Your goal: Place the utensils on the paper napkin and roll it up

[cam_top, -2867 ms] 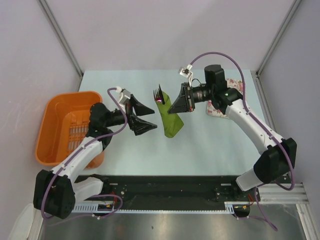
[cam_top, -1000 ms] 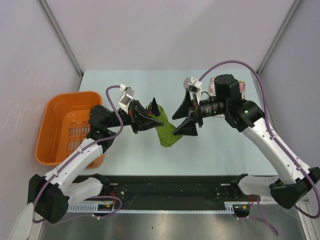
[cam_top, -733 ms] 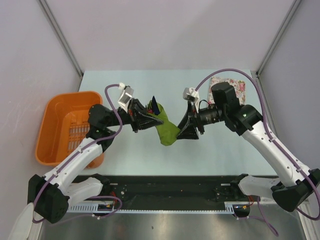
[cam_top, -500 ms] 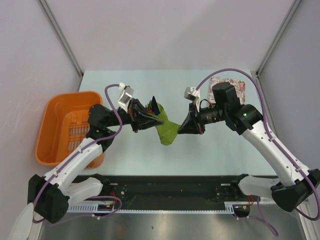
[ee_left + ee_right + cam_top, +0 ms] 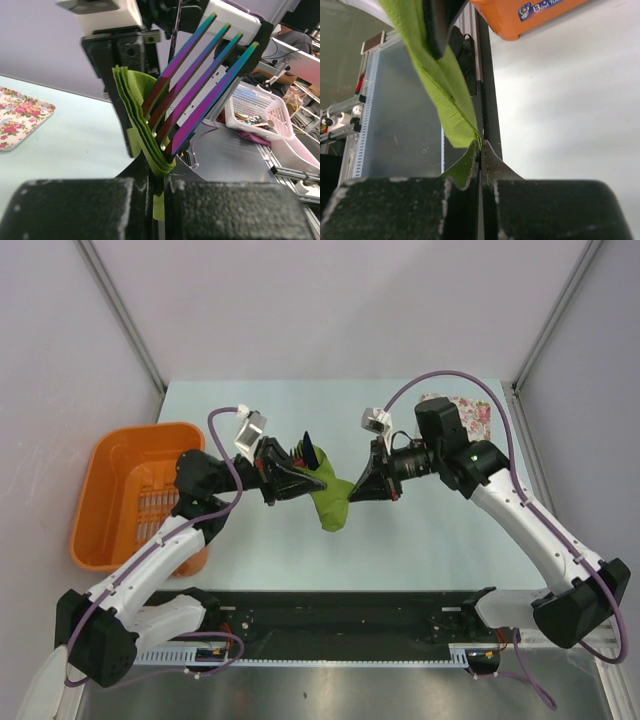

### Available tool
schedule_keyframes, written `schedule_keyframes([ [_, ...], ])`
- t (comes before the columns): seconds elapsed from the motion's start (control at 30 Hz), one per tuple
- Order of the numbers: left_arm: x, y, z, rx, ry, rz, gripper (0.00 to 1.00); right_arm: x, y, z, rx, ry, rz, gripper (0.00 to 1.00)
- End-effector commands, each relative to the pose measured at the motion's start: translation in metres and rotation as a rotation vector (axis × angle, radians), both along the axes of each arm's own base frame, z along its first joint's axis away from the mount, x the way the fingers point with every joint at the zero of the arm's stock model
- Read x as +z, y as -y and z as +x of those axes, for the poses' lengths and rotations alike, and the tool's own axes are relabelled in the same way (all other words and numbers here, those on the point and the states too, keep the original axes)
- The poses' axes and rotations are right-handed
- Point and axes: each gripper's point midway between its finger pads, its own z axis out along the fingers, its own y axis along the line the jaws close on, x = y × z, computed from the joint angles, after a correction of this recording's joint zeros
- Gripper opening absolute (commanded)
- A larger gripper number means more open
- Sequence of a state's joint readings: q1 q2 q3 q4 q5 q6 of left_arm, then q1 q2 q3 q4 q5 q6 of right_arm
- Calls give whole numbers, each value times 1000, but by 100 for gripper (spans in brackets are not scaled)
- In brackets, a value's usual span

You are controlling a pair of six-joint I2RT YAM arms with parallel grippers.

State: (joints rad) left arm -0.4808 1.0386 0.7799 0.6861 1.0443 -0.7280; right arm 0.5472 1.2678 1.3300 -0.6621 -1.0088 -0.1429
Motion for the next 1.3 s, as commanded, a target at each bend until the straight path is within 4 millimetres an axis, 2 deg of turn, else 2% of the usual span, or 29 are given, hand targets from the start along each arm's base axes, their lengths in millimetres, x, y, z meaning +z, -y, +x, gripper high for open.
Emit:
schedule_keyframes([
  [0.0,27,-4,-27,-58,96,-64,0,15,-15,15,12,27,68,0],
  [0.2,23,-2,-27,-55,88,-61,0,17,-31,18,36,26,90,0],
  [0.3,21,-2,-11,18,52,-61,0,17,-28,25,-6,15,74,0],
  [0.33,22,-2,-5,47,48,-69,0,18,-25,28,-26,6,68,4],
  [0.37,21,-4,8,107,14,-70,0,20,-18,36,-60,-6,63,23],
  [0.43,22,-7,23,177,-6,-77,0,22,-8,48,-134,-27,48,39],
  [0.47,21,-11,40,247,-36,-84,0,23,3,59,-191,-34,35,40],
  [0.53,22,-16,56,314,-62,-84,0,26,19,73,-297,-8,14,41],
  [0.57,17,-20,68,361,-95,-73,0,24,33,88,-396,3,-14,41],
  [0.63,17,-25,86,441,-129,-74,0,32,45,91,-458,27,-11,41],
  [0.73,15,-30,102,518,-157,-53,0,46,49,92,-517,67,5,52],
  [0.8,12,-32,109,556,-186,-30,0,53,40,88,-501,120,16,54],
  [0.9,10,-36,119,606,-219,-22,0,65,26,88,-502,217,25,50],
  [0.93,12,-35,119,603,-224,-30,0,69,13,79,-463,239,37,50],
  [1.03,16,-34,119,599,-231,-38,0,63,-9,77,-432,247,24,53],
  [1.1,18,-33,118,584,-232,-39,0,52,-17,82,-426,240,14,54],
  [1.27,23,-30,111,551,-221,-52,0,48,-39,84,-349,240,51,58],
])
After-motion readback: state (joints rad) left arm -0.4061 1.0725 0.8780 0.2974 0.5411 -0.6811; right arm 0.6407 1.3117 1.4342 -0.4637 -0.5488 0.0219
